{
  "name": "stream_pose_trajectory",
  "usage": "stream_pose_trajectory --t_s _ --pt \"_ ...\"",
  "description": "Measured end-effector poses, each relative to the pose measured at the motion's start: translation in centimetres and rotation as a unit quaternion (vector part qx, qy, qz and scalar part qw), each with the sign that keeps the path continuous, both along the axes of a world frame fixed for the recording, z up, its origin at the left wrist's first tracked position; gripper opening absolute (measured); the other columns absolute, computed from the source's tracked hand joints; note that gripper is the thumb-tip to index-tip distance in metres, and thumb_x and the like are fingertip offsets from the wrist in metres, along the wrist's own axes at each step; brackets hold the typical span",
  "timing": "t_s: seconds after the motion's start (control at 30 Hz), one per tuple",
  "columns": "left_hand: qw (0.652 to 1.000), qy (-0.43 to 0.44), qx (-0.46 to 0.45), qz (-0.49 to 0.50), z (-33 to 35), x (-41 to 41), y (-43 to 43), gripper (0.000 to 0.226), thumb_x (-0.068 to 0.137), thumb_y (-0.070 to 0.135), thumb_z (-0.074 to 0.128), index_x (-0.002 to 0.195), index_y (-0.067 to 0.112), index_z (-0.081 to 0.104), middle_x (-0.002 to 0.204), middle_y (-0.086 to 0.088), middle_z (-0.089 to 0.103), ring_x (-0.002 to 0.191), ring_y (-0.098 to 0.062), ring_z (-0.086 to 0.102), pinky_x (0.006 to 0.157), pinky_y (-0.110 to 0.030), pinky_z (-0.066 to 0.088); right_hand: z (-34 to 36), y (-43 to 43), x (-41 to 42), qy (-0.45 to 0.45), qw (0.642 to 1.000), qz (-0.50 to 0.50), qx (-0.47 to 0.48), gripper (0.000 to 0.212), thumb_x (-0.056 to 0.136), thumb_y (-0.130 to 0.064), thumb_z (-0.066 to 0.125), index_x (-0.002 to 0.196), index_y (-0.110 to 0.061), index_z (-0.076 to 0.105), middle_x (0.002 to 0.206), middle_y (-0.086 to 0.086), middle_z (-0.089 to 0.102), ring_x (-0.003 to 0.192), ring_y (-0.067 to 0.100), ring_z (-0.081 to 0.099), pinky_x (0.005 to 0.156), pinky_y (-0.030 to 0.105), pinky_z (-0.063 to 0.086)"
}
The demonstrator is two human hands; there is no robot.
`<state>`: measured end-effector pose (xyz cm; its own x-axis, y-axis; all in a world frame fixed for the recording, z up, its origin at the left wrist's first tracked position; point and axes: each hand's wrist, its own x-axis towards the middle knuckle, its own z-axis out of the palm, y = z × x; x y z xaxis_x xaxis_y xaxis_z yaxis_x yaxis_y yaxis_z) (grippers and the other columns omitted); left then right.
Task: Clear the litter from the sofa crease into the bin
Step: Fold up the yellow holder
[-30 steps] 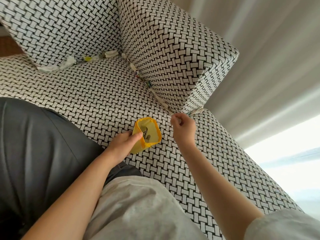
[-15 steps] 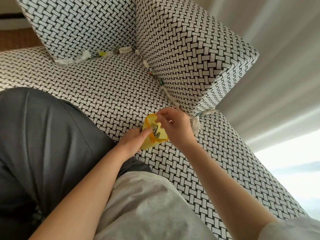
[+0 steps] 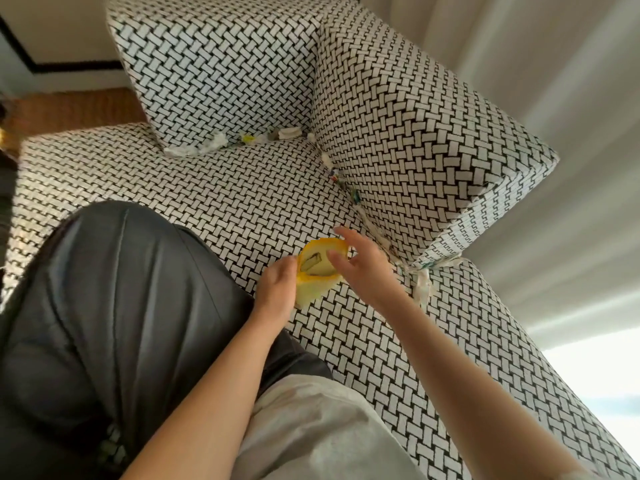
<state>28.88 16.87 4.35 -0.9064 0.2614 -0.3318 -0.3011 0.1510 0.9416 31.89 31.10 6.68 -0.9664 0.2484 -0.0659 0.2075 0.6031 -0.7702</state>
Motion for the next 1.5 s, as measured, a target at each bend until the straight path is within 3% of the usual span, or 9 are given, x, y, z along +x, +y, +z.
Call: stream_pose_trajectory --t_s 0.1,0.23,0.43,0.6,0.7,0.83,0.97,1.33,1.5 --pt "0.999 0.029 0.017 -0.031 0.0 -0.4 -0.4 0.019 0.093 0.046 0.042 0.095 0.029 0.05 0.1 0.0 0.055 0.096 -0.02 0.056 0.076 -0.032 0.052 0.5 0.3 -2.5 0.003 0.996 -0.01 0.085 0.022 0.094 -0.014 0.046 0.104 -0.005 0.064 0.08 0.005 0.064 0.058 0.012 0.059 0.052 0.02 0.05" --pt "0.988 0.104 -0.061 -0.092 -1.0 -0.9 -0.4 0.025 0.082 0.035 0.067 0.1 0.022 0.056 0.091 0.005 0.061 0.083 -0.01 0.058 0.067 -0.018 0.045 0.2 1.2 -3.6 -0.014 0.997 -0.073 -0.015 0.018 0.093 -0.012 0.049 0.091 -0.005 0.066 0.054 0.001 0.058 0.037 0.004 0.05 0.039 0.014 0.043" --pt "0.974 0.203 -0.098 -0.012 -1.3 -2.0 -0.6 0.034 0.092 0.031 0.053 0.063 0.013 0.051 0.051 0.004 0.042 0.044 -0.008 0.035 0.04 -0.014 0.027 0.3 0.6 -3.3 0.015 0.986 -0.135 -0.094 0.021 0.095 -0.016 0.046 0.097 -0.006 0.065 0.066 0.002 0.062 0.054 0.011 0.058 0.052 0.022 0.051" --pt "0.971 0.227 -0.036 0.06 1.2 -2.3 -1.8 0.037 0.092 0.025 0.053 0.057 0.017 0.044 0.048 0.008 0.037 0.039 -0.004 0.034 0.041 -0.014 0.026 2.7 -1.7 -3.8 0.09 0.984 -0.022 0.153 0.031 0.093 -0.031 0.047 0.118 -0.017 0.059 0.106 -0.006 0.055 0.095 0.014 0.05 0.081 0.026 0.038" --pt "0.963 0.264 -0.027 0.051 3.9 -3.3 -3.7 0.038 0.09 0.023 0.056 0.055 0.019 0.044 0.043 0.009 0.037 0.04 -0.003 0.035 0.042 -0.011 0.027 5.1 -3.6 -4.8 0.164 0.969 0.031 0.182 0.04 0.089 -0.041 0.04 0.102 -0.016 0.068 0.095 -0.003 0.065 0.086 0.016 0.046 0.08 0.03 0.035" --pt "0.957 0.283 -0.012 0.058 7.0 -5.1 -7.5 0.039 0.092 0.023 0.053 0.055 0.018 0.042 0.042 0.01 0.038 0.042 -0.002 0.033 0.044 -0.011 0.027 8.3 -5.6 -7.0 0.143 0.962 0.141 0.185 0.04 0.092 -0.043 0.037 0.073 -0.018 0.062 0.063 -0.007 0.057 0.066 0.017 0.045 0.075 0.032 0.039" --pt "0.957 0.283 -0.011 0.056 8.6 -6.2 -9.8 0.039 0.094 0.024 0.046 0.057 0.018 0.038 0.043 0.011 0.04 0.043 -0.001 0.032 0.045 -0.013 0.025 10.7 -7.6 -9.0 0.072 0.957 0.259 0.107 0.03 0.096 -0.024 0.044 0.081 -0.006 0.062 0.064 -0.001 0.053 0.055 0.011 0.043 0.051 0.013 0.035" --pt "0.95 0.294 -0.025 0.105 12.6 -9.5 -13.4 0.036 0.098 0.03 0.039 0.067 0.013 0.046 0.056 0.003 0.04 0.046 -0.002 0.035 0.045 -0.012 0.028 12.0 -10.0 -12.2 0.13 0.969 0.208 0.022 0.04 0.095 -0.025 0.047 0.059 -0.009 0.043 0.052 -0.006 0.031 0.046 0.005 0.025 0.045 0.017 0.022" --pt "0.933 0.309 -0.011 0.183 15.0 -11.1 -14.7 0.039 0.096 0.033 0.043 0.063 0.013 0.044 0.054 0.003 0.036 0.046 -0.003 0.033 0.044 -0.012 0.027 14.3 -11.4 -14.1 0.182 0.971 0.151 -0.033 0.033 0.094 -0.022 0.05 0.064 -0.01 0.057 0.049 -0.003 0.041 0.041 0.006 0.028 0.04 0.016 0.024"
